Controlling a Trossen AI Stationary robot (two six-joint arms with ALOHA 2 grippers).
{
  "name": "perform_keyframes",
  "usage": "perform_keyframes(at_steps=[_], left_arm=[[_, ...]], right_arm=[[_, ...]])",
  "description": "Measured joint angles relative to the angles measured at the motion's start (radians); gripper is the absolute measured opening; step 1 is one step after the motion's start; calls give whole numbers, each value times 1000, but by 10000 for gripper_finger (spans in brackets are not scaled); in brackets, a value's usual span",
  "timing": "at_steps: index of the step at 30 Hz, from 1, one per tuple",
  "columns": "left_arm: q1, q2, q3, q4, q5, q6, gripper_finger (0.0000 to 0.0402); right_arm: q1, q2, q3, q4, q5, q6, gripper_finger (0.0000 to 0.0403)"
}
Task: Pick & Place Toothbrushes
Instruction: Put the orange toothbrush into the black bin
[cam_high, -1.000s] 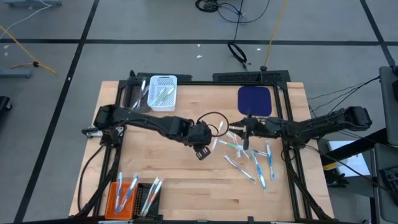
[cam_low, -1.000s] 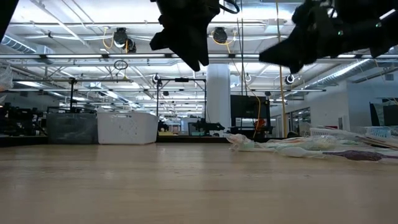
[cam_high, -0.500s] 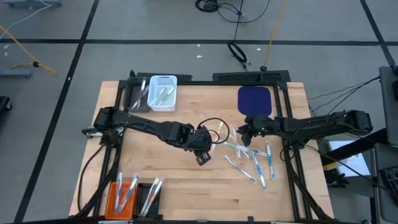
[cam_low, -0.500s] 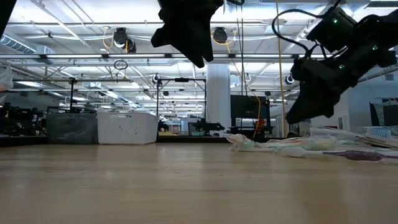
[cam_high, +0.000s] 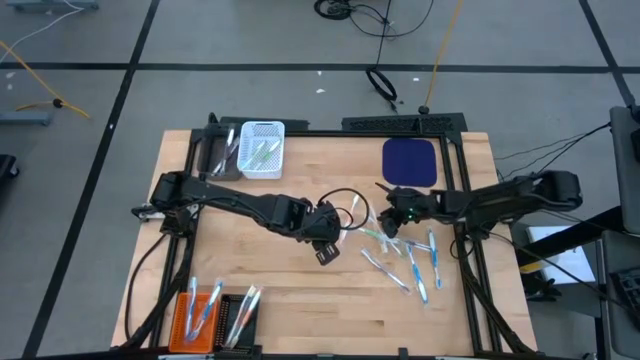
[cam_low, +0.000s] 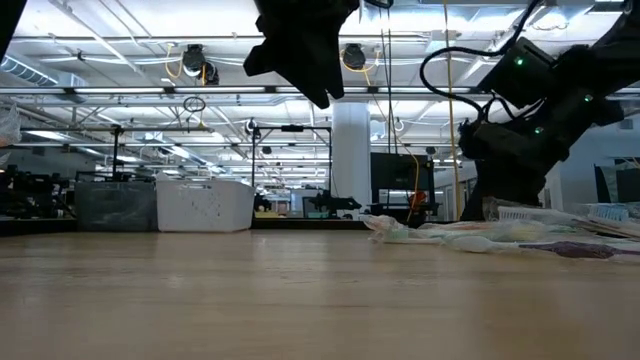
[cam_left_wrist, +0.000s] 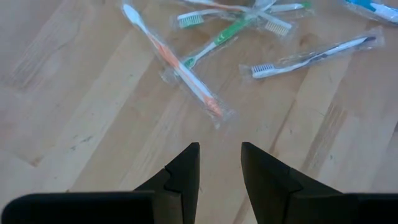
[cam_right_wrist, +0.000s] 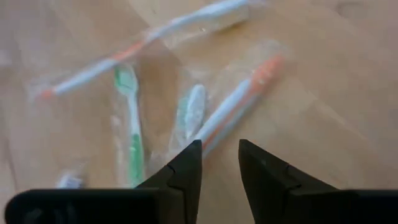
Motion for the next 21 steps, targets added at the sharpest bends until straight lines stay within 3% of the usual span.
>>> perform_keyframes(at_steps=[11, 21], left_arm=[[0, -1, 0, 0, 0, 2, 115], [0, -1, 0, 0, 0, 10, 115]], right_arm=[[-7, 49, 0, 64, -5, -15, 165], [12, 50, 0, 100, -81, 12, 170]])
